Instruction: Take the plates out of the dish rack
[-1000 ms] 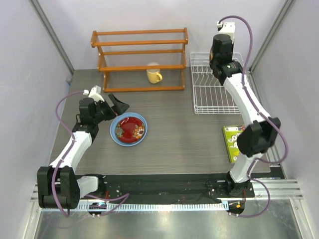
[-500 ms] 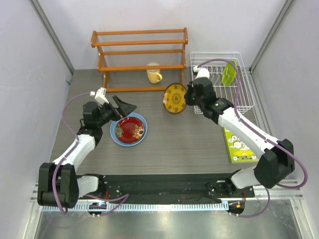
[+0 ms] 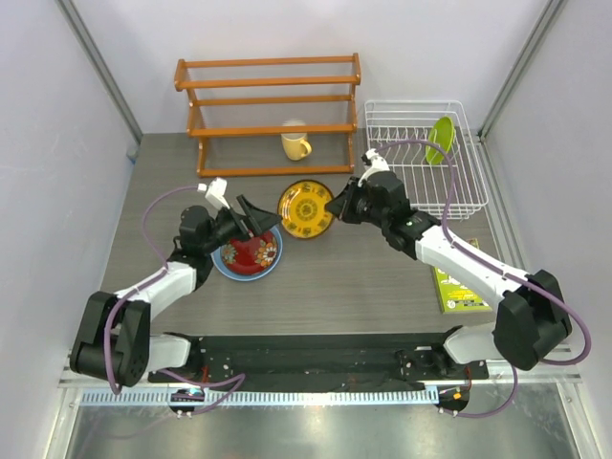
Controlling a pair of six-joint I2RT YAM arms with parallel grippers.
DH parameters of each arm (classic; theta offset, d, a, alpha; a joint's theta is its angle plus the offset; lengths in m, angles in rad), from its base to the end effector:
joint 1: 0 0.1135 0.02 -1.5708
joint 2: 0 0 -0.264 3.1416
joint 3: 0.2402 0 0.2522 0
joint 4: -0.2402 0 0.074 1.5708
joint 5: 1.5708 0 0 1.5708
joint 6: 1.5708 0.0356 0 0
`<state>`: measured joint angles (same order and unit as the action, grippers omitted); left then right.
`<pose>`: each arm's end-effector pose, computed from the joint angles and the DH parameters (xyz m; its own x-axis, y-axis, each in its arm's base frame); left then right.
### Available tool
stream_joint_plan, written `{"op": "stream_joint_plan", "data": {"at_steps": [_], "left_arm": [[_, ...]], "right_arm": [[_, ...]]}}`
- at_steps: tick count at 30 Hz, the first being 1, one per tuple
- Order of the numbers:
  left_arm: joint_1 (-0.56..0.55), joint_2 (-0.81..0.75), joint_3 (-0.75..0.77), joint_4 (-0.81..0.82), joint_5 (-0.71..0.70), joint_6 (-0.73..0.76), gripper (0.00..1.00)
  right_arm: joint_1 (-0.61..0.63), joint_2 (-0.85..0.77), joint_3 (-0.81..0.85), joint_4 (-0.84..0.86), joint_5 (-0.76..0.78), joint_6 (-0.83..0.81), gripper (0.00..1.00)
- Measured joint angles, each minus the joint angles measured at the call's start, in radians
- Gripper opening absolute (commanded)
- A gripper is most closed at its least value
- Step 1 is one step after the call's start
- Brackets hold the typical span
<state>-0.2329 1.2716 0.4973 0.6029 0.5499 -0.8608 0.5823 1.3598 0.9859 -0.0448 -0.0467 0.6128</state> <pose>0.2507 -0.0786 0.2196 -0.6374 -0.5133 -0.5747 0.3290 0.4931 -0.8054 0.2620 0.1745 0.2935 -0.6142 0.2835 -0.7365 -0.2832 0.7919 0.5410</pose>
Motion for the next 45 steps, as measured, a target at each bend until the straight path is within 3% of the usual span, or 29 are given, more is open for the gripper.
{"op": "stream_joint_plan", "data": {"at_steps": [3,6,10,13,15,16,18,19,21,32,40,45], "left_arm": [[-0.019,0.023,0.0,0.035,-0.008,-0.005,0.81],[-0.032,0.052,0.0,0.061,-0.011,-0.015,0.66],[-0.04,0.075,0.0,0.113,-0.003,-0.037,0.23],[-0.048,0.077,0.001,0.132,0.001,-0.05,0.04],[-0.047,0.077,0.002,0.137,0.001,-0.072,0.0],[-0.046,0.076,0.003,0.138,0.0,-0.082,0.0],[-0.043,0.073,0.005,0.137,0.002,-0.097,0.0],[-0.043,0.068,0.008,0.131,0.0,-0.09,0.0],[-0.048,0.047,0.013,0.085,-0.026,-0.05,0.0],[-0.004,-0.156,0.067,-0.417,-0.322,0.14,0.0],[0.06,-0.17,0.087,-0.662,-0.402,0.164,0.0],[0.07,-0.158,0.084,-0.713,-0.412,0.156,0.0]], "right_arm": [[0.014,0.0,-0.012,0.042,-0.037,0.035,0.01],[0.022,0.001,-0.023,0.087,-0.075,0.07,0.01],[0.021,0.011,-0.04,0.107,-0.086,0.093,0.01],[0.021,0.02,-0.052,0.116,-0.085,0.101,0.03],[0.017,0.022,-0.057,0.122,-0.089,0.105,0.1],[0.016,0.021,-0.059,0.125,-0.091,0.105,0.23],[0.016,0.022,-0.06,0.13,-0.096,0.109,0.36],[0.016,0.024,-0.06,0.128,-0.097,0.111,0.5],[0.018,0.028,-0.061,0.128,-0.099,0.121,0.57],[-0.018,-0.005,-0.025,0.005,-0.001,0.019,0.63],[-0.075,-0.01,-0.024,-0.04,0.008,-0.014,0.63],[-0.103,-0.01,-0.025,-0.058,0.002,-0.025,0.63]]}}
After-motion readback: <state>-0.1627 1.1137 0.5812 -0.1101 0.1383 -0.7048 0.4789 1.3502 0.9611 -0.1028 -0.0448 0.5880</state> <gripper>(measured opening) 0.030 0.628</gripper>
